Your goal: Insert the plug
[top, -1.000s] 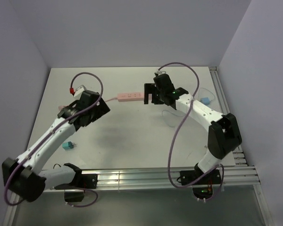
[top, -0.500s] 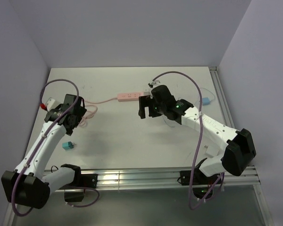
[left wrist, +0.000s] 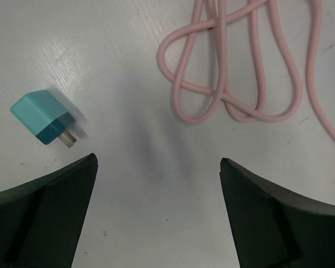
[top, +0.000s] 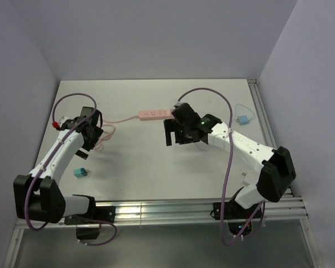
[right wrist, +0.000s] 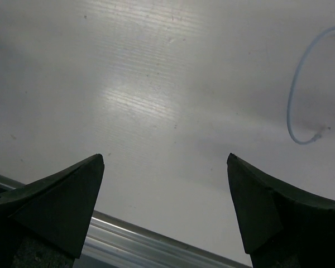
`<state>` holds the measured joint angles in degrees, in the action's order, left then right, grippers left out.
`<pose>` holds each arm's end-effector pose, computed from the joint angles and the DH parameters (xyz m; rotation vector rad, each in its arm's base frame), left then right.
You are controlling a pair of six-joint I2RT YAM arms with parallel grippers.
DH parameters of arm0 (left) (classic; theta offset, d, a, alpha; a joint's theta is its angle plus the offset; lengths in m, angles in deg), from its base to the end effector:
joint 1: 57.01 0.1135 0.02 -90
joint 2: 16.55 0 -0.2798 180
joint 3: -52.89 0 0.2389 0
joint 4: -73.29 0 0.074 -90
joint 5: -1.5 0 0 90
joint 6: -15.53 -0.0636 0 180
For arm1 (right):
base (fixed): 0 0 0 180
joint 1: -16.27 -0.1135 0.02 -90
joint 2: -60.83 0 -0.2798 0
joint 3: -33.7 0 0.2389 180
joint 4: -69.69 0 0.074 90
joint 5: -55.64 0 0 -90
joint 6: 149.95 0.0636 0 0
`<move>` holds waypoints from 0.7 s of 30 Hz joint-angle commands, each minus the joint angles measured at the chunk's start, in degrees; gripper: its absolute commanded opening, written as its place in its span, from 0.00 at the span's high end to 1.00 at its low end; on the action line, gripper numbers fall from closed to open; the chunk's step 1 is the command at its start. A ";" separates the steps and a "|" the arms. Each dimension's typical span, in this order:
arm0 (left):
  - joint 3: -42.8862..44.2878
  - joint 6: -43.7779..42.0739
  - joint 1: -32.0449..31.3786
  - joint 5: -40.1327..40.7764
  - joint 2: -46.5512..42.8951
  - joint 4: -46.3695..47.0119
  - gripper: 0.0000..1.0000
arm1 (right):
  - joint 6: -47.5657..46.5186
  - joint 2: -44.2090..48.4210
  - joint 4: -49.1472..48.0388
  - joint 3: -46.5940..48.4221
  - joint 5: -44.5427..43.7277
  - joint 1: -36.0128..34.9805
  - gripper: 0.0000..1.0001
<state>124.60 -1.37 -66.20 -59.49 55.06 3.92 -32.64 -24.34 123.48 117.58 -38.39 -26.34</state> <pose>0.2187 -0.0041 0.2582 -1.4442 2.0886 0.1889 0.2341 0.2093 0.2742 -0.3146 2.5566 0.3900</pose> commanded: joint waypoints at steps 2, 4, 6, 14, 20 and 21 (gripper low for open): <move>2.43 -1.98 0.14 -6.40 4.14 -0.91 0.09 | 8.89 6.66 8.63 6.58 -7.89 -0.02 0.02; 0.68 -2.43 -0.21 -8.09 3.97 0.07 0.11 | 11.61 7.82 11.28 7.29 -9.67 0.68 0.02; -1.00 -3.31 -2.31 -8.28 2.13 2.26 0.11 | 13.37 10.00 13.13 6.86 -11.34 2.26 0.02; -4.61 -12.26 -13.74 -13.44 -2.79 11.57 0.08 | 20.41 16.34 13.31 -2.28 -14.24 21.41 0.02; -4.18 -16.50 -21.21 -17.42 -6.49 14.76 0.06 | 21.74 17.66 16.04 -6.75 -12.76 37.58 0.03; -2.52 -16.32 -22.09 -17.33 -6.23 14.05 0.05 | 21.65 17.75 16.04 -8.85 -11.97 39.34 0.03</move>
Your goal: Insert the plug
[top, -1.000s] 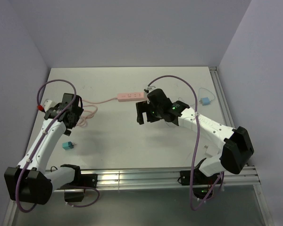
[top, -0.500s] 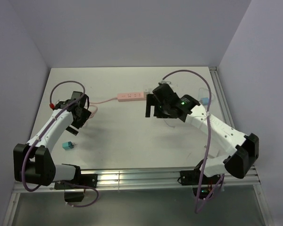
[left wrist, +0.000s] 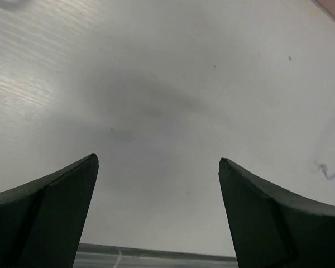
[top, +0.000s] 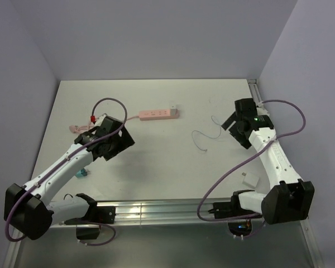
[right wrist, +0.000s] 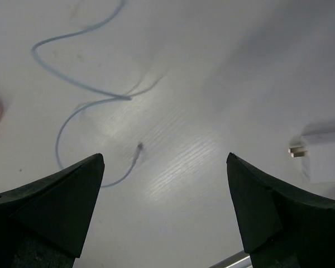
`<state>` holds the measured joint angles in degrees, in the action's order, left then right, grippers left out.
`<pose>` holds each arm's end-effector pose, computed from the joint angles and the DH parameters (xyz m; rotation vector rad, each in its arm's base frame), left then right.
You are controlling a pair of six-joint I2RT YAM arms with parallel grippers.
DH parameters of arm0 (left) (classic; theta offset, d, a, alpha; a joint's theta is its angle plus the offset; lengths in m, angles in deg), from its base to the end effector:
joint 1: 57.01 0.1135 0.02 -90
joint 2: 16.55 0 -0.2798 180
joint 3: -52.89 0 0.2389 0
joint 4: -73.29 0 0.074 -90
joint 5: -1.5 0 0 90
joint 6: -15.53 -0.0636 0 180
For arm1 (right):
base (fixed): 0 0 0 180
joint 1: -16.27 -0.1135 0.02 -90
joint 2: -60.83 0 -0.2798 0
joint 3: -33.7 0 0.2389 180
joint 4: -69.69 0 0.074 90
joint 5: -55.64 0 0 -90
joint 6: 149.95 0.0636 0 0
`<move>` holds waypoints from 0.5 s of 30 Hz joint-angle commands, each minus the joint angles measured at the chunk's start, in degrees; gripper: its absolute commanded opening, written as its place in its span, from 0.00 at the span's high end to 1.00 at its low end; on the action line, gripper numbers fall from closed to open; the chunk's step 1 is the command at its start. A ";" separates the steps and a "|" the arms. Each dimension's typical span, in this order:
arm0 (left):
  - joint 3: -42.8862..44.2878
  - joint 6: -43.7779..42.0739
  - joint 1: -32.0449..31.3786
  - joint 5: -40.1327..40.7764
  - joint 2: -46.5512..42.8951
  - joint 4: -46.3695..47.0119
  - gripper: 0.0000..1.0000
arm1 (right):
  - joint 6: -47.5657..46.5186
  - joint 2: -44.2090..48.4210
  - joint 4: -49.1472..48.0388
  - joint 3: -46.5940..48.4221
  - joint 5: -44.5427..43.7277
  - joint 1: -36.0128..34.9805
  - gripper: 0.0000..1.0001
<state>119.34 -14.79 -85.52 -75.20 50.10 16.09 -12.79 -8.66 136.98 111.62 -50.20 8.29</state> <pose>0.2014 -0.0927 0.2551 -0.7717 2.4418 -0.3065 0.2284 0.0145 0.2949 0.9430 2.3566 0.0143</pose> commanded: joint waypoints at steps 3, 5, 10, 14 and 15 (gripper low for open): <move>5.04 -2.73 -4.88 -4.15 0.05 0.73 0.05 | 4.42 3.92 2.36 -8.85 3.35 11.93 0.04; 5.75 -2.03 -6.64 -4.60 0.84 0.55 0.05 | 5.14 6.20 1.57 -12.12 6.59 17.01 0.05; 6.90 -0.88 -10.68 -3.72 2.69 0.82 0.05 | 6.64 8.76 2.26 -18.98 5.99 23.89 0.04; 7.87 -0.18 -11.56 -3.19 4.27 -0.59 0.05 | 3.65 9.90 1.83 -22.40 3.44 30.39 0.04; 7.78 -0.35 -12.00 -3.28 4.36 -0.15 0.05 | 1.73 9.99 1.39 -22.85 3.27 33.10 0.04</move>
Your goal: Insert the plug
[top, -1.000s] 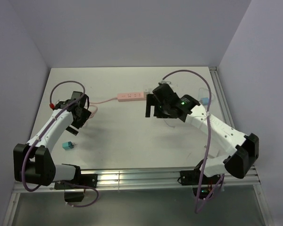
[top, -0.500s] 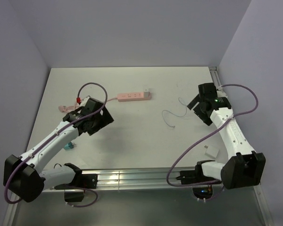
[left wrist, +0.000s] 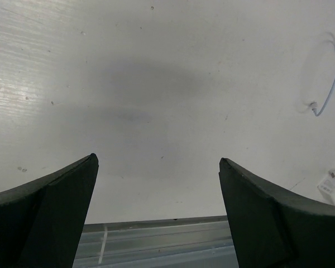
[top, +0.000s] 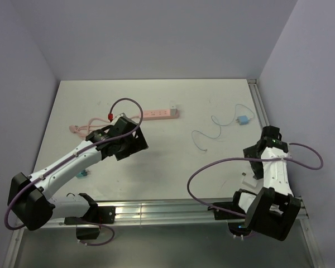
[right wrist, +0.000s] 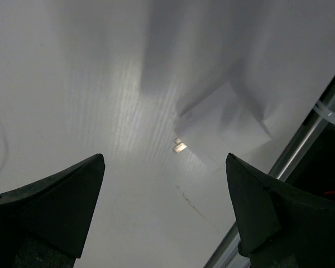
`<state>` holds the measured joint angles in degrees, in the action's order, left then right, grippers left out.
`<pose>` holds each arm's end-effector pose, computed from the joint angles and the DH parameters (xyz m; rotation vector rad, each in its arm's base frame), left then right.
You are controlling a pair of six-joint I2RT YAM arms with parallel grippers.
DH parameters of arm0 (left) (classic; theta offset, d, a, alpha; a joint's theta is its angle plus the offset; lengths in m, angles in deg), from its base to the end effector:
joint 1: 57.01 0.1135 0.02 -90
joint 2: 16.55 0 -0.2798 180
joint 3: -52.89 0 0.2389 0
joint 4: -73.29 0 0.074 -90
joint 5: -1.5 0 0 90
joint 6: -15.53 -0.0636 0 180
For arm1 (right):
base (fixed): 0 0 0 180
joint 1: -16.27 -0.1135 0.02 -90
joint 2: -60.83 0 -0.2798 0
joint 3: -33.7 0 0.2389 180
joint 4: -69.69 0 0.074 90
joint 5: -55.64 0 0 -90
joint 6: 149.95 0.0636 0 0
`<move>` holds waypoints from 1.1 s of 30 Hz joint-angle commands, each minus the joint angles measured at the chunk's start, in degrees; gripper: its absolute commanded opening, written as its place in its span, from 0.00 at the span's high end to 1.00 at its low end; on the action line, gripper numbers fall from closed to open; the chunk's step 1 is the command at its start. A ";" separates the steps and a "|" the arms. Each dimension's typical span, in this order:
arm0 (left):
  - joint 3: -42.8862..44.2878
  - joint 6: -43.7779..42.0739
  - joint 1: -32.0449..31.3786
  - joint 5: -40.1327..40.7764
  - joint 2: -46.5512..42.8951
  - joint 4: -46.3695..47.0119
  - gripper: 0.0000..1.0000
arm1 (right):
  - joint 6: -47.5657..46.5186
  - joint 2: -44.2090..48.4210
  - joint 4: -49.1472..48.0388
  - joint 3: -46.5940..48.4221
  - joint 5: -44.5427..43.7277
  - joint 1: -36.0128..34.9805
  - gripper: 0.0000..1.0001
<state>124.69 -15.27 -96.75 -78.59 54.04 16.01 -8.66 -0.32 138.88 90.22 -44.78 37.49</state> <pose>0.1932 -0.1464 0.2691 -0.5057 2.5433 -0.4550 0.1461 -0.0691 0.2081 1.6965 2.2516 -0.1443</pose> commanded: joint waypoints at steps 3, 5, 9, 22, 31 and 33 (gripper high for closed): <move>1.81 -0.75 -0.95 0.11 0.69 0.64 0.05 | -4.61 0.15 -1.13 -2.43 -1.55 7.86 0.05; 2.42 -1.19 -0.95 0.37 1.31 0.29 0.05 | -4.01 -0.64 -2.27 -3.30 -0.40 8.23 0.06; 3.39 -1.72 -0.95 0.11 1.13 -0.15 0.06 | -3.91 -2.83 -5.52 -5.94 0.83 8.67 0.07; 2.77 -1.02 -0.95 -0.59 0.34 0.64 0.07 | -5.58 -13.64 -14.84 -9.81 4.87 8.85 0.14; 2.69 -0.23 -1.03 -0.86 1.13 1.78 0.07 | -9.80 -15.06 -13.09 -1.84 3.14 -0.43 0.11; 2.77 -0.22 -1.12 -1.21 1.74 2.05 0.07 | -8.84 -13.40 -9.76 1.16 0.50 -4.06 0.08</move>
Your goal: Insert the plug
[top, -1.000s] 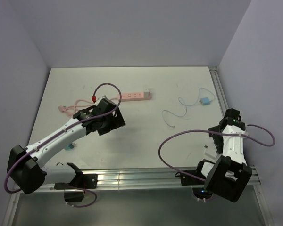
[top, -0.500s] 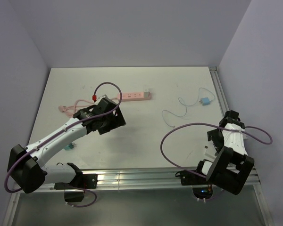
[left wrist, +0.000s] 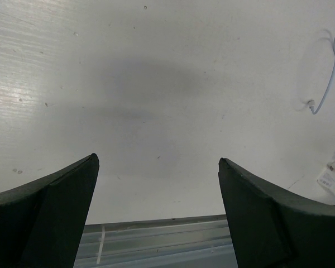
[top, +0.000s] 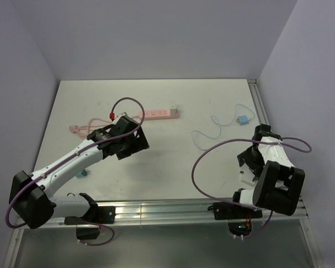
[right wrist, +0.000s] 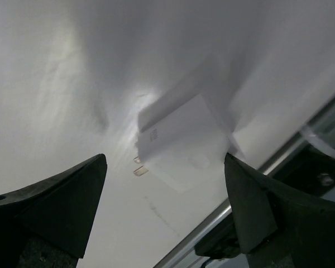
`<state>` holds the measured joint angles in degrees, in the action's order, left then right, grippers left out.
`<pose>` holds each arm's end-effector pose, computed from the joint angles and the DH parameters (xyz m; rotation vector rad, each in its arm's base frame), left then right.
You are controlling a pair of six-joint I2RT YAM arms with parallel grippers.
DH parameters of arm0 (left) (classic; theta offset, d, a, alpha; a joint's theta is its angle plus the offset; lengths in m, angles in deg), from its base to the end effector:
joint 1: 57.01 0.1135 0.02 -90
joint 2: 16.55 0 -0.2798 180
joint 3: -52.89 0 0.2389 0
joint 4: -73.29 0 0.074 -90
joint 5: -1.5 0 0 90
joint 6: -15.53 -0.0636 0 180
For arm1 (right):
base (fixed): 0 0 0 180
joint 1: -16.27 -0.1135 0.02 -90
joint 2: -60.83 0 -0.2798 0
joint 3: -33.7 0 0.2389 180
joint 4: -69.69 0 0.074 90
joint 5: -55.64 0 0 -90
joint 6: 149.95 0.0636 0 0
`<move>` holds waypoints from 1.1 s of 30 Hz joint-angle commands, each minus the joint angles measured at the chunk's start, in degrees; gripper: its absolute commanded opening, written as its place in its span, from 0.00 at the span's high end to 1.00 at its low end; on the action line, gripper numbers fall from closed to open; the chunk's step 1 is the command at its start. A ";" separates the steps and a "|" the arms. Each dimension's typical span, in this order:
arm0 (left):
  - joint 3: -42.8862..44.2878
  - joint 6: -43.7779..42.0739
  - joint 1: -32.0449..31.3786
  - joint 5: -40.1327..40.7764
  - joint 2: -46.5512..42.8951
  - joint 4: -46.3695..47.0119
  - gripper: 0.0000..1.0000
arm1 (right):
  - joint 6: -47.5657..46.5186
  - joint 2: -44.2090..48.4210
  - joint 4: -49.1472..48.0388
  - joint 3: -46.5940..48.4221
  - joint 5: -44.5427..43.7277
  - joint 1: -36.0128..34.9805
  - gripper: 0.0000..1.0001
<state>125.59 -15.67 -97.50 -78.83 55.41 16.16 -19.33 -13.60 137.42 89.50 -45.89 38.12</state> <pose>0.1955 -0.1528 0.2688 -0.4792 2.5561 -0.4559 0.1623 -0.0788 0.1707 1.5811 2.5883 -0.2864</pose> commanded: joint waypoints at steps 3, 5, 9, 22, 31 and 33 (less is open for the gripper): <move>2.40 0.26 -0.55 -1.15 1.42 2.07 0.07 | 2.88 1.48 -4.52 7.69 -1.47 -9.88 0.05; 2.76 0.34 -0.90 -1.15 1.77 2.25 0.07 | 3.15 1.48 -2.66 12.34 -3.23 -11.65 0.04; 3.02 0.69 -1.35 -1.06 2.22 2.60 0.07 | 2.36 -1.41 -0.54 19.03 -6.57 -13.23 0.02; 2.93 0.52 -1.35 0.17 2.30 3.39 0.07 | 9.12 -28.56 -4.41 44.25 -10.97 -14.38 0.01; 3.55 -0.36 -1.43 -0.09 4.24 3.74 0.07 | 14.05 -40.78 -4.32 52.87 -12.73 -13.41 0.03; 3.37 -0.88 -1.35 -0.27 4.67 4.18 0.07 | 13.87 -42.81 -4.32 54.36 -13.08 -13.15 0.03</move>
<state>126.72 -15.34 -98.61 -79.57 59.74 18.70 -7.81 -55.31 133.33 139.75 -55.90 24.24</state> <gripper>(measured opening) 0.928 0.971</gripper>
